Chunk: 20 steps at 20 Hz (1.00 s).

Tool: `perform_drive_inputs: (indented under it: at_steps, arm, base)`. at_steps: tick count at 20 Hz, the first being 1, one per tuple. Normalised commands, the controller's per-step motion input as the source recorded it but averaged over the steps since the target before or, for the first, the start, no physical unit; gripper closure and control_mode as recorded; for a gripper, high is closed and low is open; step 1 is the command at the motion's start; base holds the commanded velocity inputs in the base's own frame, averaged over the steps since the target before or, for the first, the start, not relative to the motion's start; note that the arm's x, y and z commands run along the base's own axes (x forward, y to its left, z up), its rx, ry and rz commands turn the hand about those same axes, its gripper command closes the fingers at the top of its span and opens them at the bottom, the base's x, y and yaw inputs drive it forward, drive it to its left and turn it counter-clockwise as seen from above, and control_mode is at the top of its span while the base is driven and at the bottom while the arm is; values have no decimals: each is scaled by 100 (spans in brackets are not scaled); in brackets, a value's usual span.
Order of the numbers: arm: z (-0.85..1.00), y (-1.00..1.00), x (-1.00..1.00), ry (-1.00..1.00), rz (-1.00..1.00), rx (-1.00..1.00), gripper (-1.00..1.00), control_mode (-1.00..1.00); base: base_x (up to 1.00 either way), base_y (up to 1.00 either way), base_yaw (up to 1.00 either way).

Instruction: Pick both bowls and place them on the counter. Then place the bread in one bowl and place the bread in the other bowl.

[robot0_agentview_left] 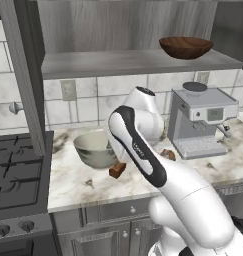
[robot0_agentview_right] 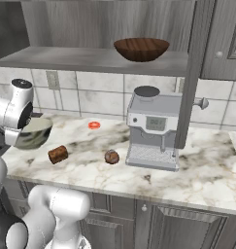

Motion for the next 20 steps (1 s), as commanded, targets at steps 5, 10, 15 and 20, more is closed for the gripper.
perform_drive_inputs:
  at_steps: [5, 10, 15, 20]
  arm:
    - [-38, 33, 48, 3, 1, -1, 100, -100]
    - [-42, 26, 36, 0, 0, -2, 100, -100]
    - [-49, 23, 29, 0, 0, -1, 100, -100]
    - [-36, 11, 23, 0, 0, 0, 100, -100]
  base:
    - [0, 0, 0]
    - [0, 0, 0]
    - [0, 0, 0]
    - [0, 0, 0]
